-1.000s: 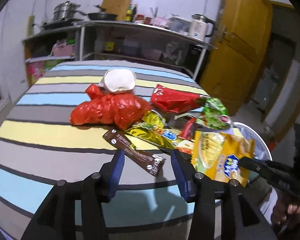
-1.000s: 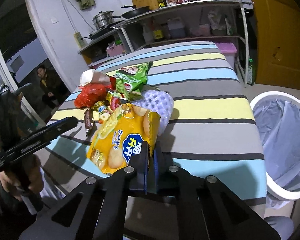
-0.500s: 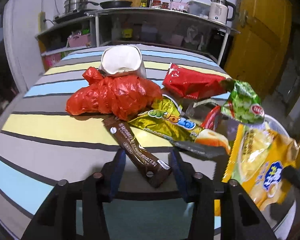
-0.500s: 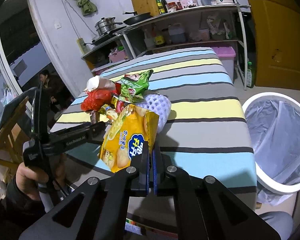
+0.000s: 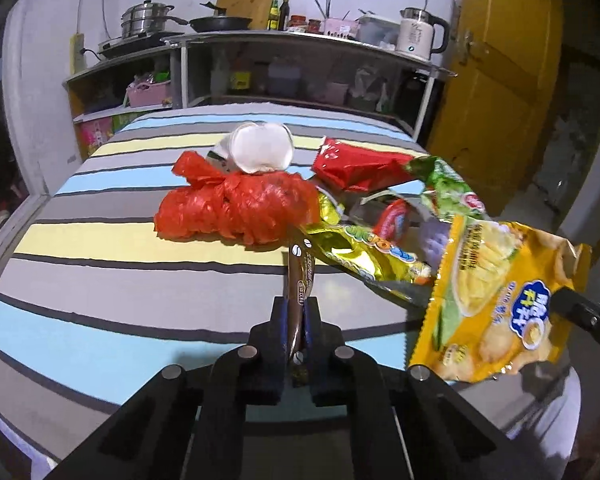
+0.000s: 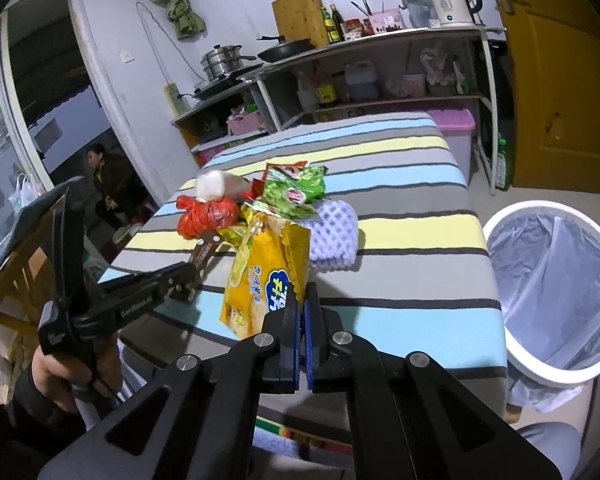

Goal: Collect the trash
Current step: 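Grasp the yellow chip bag with the right tool while the left tool grasps the brown chocolate wrapper, then lift and carry both held items over the white trash bin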

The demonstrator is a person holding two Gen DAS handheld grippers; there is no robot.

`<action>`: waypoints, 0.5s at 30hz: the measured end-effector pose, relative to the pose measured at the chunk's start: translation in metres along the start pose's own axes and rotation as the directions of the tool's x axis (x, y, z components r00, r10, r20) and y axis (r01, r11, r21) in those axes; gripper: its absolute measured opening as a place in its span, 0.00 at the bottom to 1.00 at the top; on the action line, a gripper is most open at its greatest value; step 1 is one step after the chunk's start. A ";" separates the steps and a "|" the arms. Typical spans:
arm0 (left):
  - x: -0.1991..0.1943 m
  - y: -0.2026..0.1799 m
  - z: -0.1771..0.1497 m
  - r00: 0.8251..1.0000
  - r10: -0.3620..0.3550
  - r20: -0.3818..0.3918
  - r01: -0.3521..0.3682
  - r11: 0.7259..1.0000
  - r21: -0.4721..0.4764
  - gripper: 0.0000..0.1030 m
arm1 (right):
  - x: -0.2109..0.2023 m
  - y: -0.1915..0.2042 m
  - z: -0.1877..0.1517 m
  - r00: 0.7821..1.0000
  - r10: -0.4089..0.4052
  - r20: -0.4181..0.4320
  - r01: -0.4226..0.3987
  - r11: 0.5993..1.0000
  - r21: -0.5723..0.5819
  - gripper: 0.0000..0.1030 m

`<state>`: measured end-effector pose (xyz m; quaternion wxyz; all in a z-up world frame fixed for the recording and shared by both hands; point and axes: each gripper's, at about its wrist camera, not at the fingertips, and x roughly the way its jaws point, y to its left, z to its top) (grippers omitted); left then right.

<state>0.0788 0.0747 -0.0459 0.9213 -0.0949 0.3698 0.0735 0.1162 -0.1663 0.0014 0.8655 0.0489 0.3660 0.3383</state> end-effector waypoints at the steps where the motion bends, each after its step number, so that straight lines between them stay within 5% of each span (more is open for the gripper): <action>1: -0.004 0.000 0.000 1.000 -0.008 0.009 0.008 1.000 0.002 0.07 | -0.003 0.000 -0.001 1.000 0.000 0.005 0.000 1.000 -0.003 0.01; 15: -0.049 -0.018 0.010 0.991 -0.082 0.105 0.079 0.996 0.032 0.07 | -0.036 -0.001 0.007 0.996 -0.028 0.084 0.028 1.000 -0.005 0.01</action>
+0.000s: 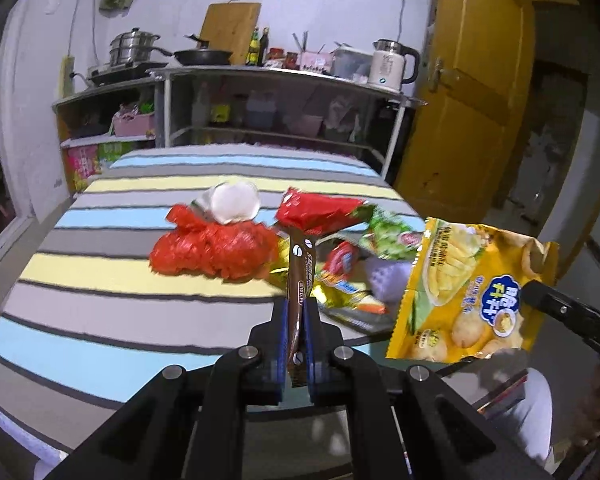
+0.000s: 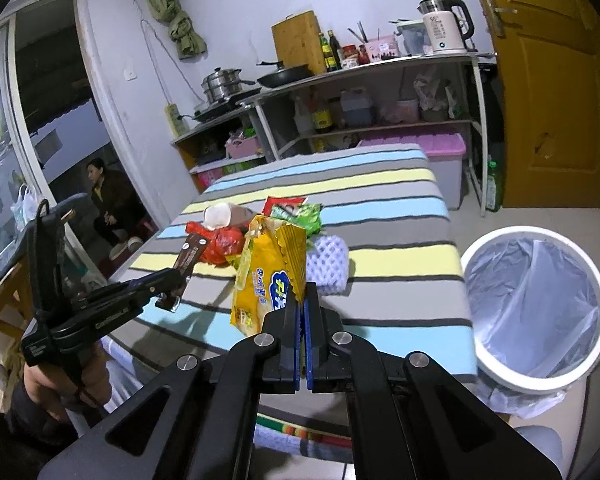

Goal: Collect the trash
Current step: 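Lift and carry both held items over the white trash bin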

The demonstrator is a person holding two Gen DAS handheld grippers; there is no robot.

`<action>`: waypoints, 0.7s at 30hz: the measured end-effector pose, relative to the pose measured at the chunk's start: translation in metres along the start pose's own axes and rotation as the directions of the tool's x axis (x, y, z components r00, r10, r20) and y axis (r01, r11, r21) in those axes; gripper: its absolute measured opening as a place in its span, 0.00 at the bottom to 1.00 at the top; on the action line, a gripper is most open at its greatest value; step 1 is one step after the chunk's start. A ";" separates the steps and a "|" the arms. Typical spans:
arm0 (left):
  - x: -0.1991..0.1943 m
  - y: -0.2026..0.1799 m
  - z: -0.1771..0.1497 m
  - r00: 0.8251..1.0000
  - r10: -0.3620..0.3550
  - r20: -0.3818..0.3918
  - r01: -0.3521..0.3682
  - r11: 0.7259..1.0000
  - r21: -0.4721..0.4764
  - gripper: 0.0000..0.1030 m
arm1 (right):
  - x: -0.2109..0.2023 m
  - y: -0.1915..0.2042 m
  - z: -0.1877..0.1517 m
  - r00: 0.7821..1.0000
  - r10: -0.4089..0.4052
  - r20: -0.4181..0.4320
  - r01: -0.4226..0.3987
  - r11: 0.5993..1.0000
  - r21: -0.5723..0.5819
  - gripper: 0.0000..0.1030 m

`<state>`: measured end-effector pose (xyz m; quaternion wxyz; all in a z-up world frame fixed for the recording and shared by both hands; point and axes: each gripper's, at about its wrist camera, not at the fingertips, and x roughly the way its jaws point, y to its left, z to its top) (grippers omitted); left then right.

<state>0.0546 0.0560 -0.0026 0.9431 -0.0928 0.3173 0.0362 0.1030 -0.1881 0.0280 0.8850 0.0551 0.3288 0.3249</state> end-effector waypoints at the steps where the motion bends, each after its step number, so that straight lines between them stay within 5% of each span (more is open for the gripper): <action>1: 0.000 -0.003 0.002 1.000 -0.008 0.004 0.007 1.000 0.005 0.07 | -0.003 0.000 0.000 1.000 -0.005 0.006 0.005 1.000 0.003 0.01; 21: 0.044 -0.128 0.040 0.970 -0.243 -0.026 0.244 0.955 0.167 0.07 | -0.056 -0.081 0.017 0.971 -0.211 0.115 0.198 0.973 0.121 0.01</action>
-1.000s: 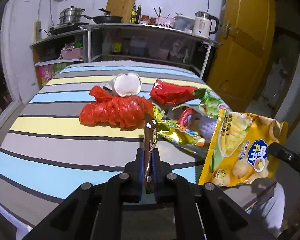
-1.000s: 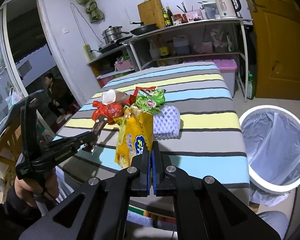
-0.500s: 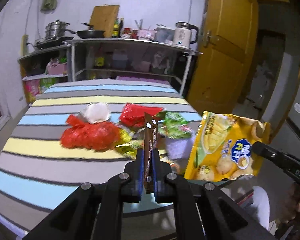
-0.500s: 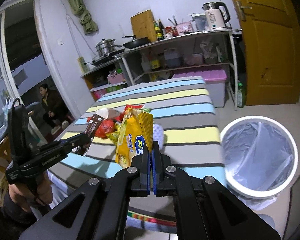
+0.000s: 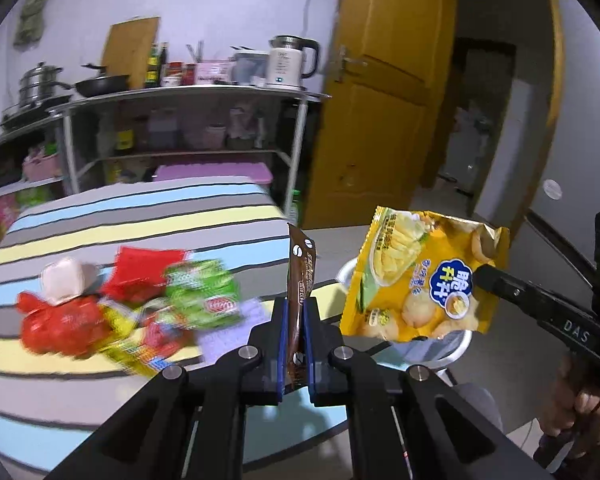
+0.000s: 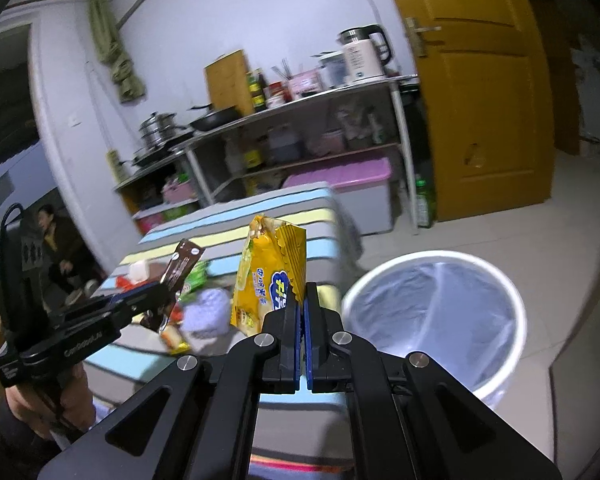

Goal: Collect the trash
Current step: 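Lift and carry both held items over the white trash bin, then open both tools to drop the chip bag and wrapper into the bin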

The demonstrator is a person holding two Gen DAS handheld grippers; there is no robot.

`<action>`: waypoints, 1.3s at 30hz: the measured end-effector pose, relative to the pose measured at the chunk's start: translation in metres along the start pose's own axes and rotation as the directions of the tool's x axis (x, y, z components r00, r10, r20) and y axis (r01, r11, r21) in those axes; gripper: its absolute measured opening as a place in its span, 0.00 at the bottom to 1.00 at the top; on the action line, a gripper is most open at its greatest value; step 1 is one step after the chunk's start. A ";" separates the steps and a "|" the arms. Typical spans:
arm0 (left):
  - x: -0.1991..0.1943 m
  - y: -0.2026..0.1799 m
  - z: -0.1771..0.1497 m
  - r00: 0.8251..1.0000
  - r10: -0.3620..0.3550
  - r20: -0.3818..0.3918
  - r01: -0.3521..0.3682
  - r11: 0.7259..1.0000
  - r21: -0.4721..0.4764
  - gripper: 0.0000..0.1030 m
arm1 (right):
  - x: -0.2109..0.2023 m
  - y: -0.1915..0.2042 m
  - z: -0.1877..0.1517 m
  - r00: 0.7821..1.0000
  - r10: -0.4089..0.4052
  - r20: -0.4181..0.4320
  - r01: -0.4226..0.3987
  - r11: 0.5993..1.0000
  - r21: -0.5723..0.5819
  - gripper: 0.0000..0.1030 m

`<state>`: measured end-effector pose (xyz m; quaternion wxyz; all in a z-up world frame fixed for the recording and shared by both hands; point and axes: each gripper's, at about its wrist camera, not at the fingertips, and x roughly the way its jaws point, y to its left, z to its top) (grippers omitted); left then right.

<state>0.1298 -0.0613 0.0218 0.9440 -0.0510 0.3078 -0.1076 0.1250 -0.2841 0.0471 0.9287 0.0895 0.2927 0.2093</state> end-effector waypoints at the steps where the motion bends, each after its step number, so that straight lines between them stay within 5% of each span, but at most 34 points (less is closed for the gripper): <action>1: 0.006 -0.006 0.002 1.000 -0.014 -0.005 0.014 1.000 0.007 0.07 | -0.002 -0.009 0.001 1.000 -0.017 0.005 0.017 1.000 0.010 0.01; 13: 0.078 -0.063 0.015 0.985 -0.148 -0.093 0.154 0.986 0.060 0.07 | 0.003 -0.081 -0.001 0.990 -0.139 -0.027 0.141 0.983 0.113 0.01; 29: 0.141 -0.092 0.005 0.957 -0.222 -0.186 0.236 0.970 0.056 0.08 | 0.030 -0.124 -0.017 0.977 -0.168 -0.131 0.188 0.969 0.159 0.02; 34: 0.148 -0.095 0.003 0.953 -0.229 -0.199 0.244 0.968 0.054 0.24 | 0.036 -0.126 -0.021 0.974 -0.173 -0.147 0.195 0.969 0.152 0.12; 39: 0.144 -0.093 0.003 0.956 -0.227 -0.188 0.241 0.969 0.053 0.25 | 0.036 -0.126 -0.022 0.973 -0.179 -0.147 0.201 0.968 0.151 0.18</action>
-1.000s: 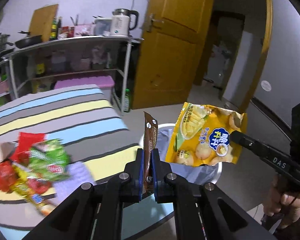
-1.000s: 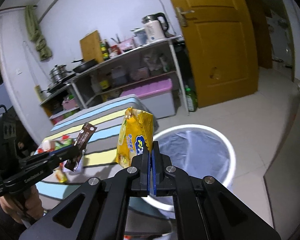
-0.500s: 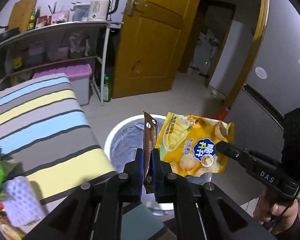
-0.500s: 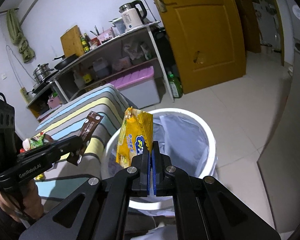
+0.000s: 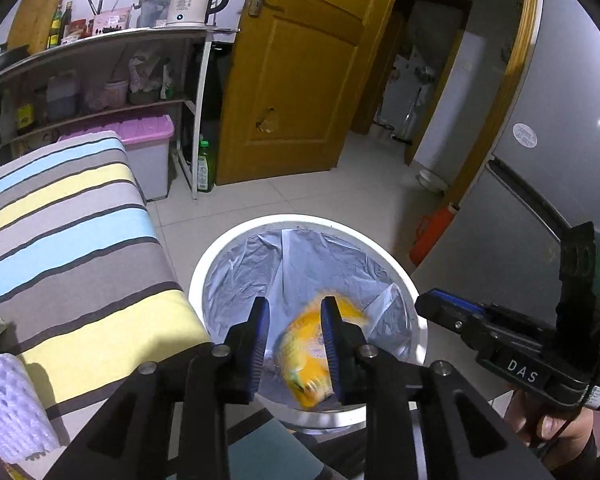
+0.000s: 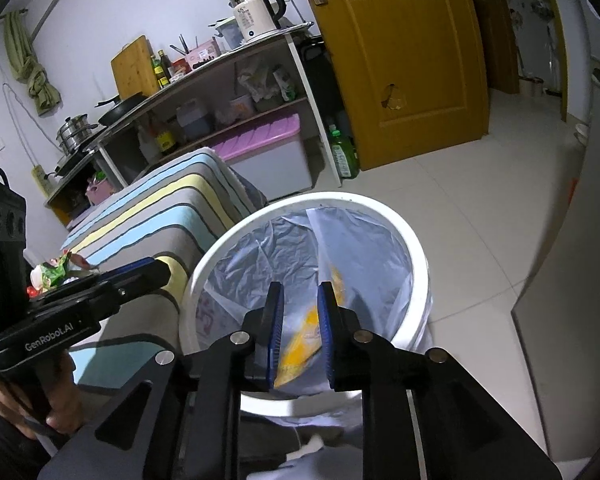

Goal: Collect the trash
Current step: 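Open both tools to drop the chip bag and wrapper into the bin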

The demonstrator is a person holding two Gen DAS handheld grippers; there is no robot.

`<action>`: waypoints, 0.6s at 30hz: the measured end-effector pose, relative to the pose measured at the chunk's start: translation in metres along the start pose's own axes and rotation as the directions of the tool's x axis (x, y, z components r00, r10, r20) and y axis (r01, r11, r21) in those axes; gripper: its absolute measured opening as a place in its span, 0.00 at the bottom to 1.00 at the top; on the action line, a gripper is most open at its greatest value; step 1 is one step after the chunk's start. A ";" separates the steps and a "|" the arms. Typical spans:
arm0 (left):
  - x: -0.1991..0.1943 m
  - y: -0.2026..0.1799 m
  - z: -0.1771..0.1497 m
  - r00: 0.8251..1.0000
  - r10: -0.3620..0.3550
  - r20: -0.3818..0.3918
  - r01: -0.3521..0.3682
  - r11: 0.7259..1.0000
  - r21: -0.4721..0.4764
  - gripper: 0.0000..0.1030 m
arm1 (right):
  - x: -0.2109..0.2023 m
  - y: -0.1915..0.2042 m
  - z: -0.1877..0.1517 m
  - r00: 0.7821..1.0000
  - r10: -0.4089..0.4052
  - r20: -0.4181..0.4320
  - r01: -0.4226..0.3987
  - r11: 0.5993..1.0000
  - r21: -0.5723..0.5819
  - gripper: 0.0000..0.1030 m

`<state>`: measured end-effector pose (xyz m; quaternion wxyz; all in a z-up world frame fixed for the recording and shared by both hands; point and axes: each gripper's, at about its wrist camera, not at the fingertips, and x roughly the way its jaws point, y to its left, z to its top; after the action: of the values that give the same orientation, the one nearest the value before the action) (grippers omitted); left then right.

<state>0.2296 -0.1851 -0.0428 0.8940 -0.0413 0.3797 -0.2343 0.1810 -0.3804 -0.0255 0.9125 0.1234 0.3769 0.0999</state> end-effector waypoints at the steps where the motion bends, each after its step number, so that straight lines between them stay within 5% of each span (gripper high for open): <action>1: -0.002 0.000 -0.001 1.000 0.000 0.004 0.000 1.000 -0.001 0.25 | -0.001 0.001 0.000 1.000 -0.003 0.004 0.003 1.000 -0.002 0.18; 18: -0.085 0.012 -0.017 0.988 0.076 0.138 -0.076 0.997 -0.008 0.25 | -0.041 0.066 -0.001 0.997 0.043 0.066 -0.033 0.988 -0.149 0.18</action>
<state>0.1716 -0.1351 -0.0017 0.9263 -0.0442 0.3186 -0.1962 0.1463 -0.3287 0.0211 0.9295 0.0660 0.3344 0.1406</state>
